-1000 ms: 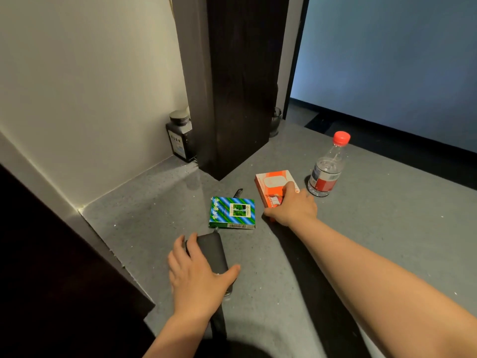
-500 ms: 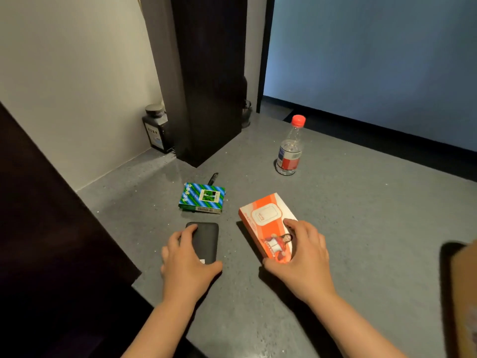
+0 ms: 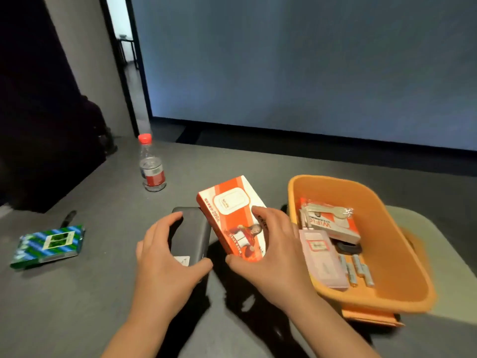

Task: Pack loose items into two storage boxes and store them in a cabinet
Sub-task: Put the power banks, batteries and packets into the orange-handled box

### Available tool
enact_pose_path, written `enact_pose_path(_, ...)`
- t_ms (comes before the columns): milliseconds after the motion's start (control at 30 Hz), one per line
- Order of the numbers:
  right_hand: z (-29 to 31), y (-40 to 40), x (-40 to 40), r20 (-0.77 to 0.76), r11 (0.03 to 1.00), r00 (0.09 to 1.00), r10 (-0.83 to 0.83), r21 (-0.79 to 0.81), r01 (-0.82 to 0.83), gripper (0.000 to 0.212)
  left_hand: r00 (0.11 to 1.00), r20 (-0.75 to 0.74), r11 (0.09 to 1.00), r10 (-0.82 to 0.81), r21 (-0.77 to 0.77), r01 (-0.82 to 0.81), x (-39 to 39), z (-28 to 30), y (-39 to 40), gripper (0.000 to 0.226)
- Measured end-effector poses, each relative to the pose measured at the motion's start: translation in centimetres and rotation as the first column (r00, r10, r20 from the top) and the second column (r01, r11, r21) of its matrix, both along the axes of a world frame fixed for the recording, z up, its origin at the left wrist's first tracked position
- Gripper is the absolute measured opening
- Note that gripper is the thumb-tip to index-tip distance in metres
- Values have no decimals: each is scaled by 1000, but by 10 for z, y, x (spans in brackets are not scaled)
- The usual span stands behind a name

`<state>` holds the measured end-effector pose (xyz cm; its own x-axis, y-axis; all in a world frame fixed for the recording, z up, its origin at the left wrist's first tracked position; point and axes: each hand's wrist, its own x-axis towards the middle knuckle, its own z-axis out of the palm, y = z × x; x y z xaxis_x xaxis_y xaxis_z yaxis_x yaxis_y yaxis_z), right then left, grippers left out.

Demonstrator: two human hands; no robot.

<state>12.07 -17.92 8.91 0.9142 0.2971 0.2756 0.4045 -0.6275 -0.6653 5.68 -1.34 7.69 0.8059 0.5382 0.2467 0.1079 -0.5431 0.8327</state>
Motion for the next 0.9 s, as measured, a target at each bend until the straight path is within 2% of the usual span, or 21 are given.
enact_pose_path(167, 15, -80, 2, -25, 983, 983, -180, 38, 181, 85, 978, 71, 980, -197, -10, 199, 34, 14, -59, 82)
enact_pose_path(300, 12, -131, 8, -55, 947, 946, -320, -30, 319, 86, 958, 76, 959, -278, -37, 281, 53, 15, -90, 81)
enact_pose_path(433, 1, -168, 23, -117, 926, 921, -372, -116, 359, 87, 947, 77, 950, -311, -21, 313, 64, 14, -108, 82)
enact_pose_path(533, -2, -181, 49, -170, 936, 931, -324, -197, 290, 86, 947, 73, 949, -314, -15, 315, 70, 16, -114, 84)
enact_pose_path(667, -1, -183, 100, -239, 951, 957, -166, -295, 91, 87, 946, 61, 948, -319, -2, 319, 78, 22, -116, 85)
enact_pose_path(900, 6, -181, 172, -289, 891, 957, 1, -434, -132, 79, 945, 71, 948, -318, 17, 318, 93, 25, -115, 85)
